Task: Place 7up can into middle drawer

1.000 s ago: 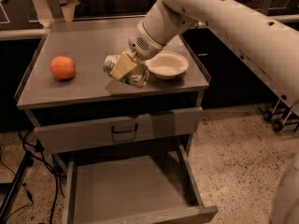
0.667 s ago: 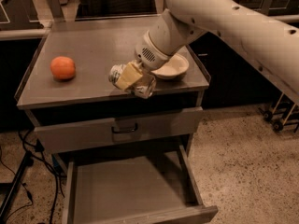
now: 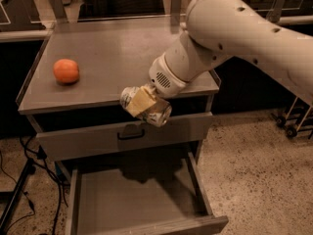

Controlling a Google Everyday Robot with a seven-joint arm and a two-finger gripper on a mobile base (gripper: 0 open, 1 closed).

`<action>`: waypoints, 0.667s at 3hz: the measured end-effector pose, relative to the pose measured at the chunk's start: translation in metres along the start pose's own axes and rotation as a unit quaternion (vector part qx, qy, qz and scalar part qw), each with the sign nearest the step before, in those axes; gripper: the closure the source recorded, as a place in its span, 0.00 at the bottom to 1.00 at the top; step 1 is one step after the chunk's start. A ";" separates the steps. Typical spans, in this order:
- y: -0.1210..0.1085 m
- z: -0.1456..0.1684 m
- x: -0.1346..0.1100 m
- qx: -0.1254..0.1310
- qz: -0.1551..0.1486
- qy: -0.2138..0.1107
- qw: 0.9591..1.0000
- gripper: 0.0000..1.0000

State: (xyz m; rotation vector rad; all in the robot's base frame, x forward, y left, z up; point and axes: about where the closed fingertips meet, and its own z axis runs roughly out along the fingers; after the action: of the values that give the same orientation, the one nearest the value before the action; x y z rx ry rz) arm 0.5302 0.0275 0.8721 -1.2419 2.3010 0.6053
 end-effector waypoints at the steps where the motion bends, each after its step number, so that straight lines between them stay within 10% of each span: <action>1: 0.001 0.003 0.006 -0.001 0.002 0.005 1.000 1.00; 2: -0.006 0.028 0.019 -0.002 0.009 0.018 1.000 1.00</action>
Offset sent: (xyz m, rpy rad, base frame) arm 0.0087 0.0019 -0.0759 -0.0488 0.0651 -0.0182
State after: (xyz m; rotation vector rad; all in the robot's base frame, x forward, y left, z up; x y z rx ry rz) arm 0.5308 0.0283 0.8374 -1.2454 2.3440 0.5988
